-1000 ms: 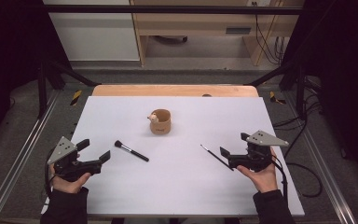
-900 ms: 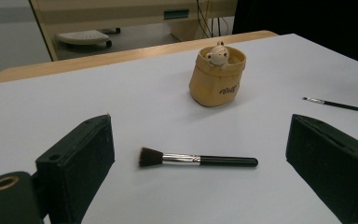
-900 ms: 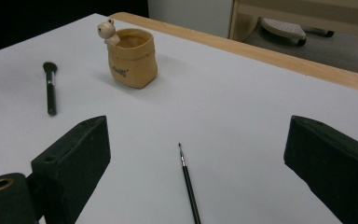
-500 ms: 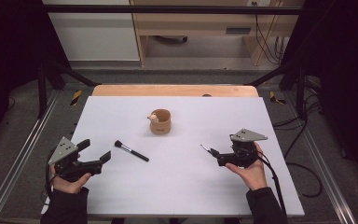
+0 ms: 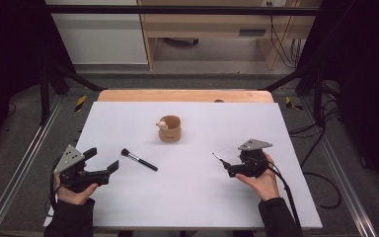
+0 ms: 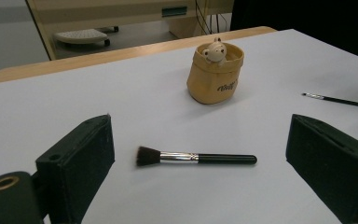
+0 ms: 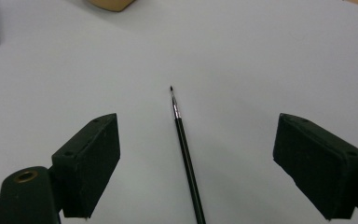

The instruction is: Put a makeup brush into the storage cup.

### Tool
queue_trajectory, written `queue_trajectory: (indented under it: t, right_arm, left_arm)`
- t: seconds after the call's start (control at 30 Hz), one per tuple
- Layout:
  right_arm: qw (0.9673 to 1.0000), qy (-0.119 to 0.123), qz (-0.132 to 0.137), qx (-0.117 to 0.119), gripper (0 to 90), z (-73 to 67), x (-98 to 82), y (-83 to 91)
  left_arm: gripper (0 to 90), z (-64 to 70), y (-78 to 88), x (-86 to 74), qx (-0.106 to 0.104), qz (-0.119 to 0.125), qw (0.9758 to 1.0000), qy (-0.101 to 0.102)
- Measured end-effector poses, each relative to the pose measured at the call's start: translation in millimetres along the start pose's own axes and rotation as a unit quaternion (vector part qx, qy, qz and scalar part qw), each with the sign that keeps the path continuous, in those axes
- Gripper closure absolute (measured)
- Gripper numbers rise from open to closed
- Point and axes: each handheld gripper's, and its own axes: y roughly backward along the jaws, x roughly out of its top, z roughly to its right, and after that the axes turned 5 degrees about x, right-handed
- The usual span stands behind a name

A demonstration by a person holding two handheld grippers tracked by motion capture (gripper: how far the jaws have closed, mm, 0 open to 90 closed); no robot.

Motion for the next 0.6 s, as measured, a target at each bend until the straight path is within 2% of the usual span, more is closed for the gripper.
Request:
queue_trajectory:
  t: [0.17,0.6]
  right_arm:
    - [0.9998,0.002,-0.019,-0.003,17.2,0.8,-2.2,-6.4]
    - [0.9981,0.006,-0.061,-0.009,30.1,-1.2,-6.5,-24.2]
  left_arm:
    - [7.2,0.8,-0.7,-0.1,0.001,-0.001,1.0,-0.001]
    - [7.3,-1.0,-0.1,-0.4,0.004,-0.004,1.0,-0.006]
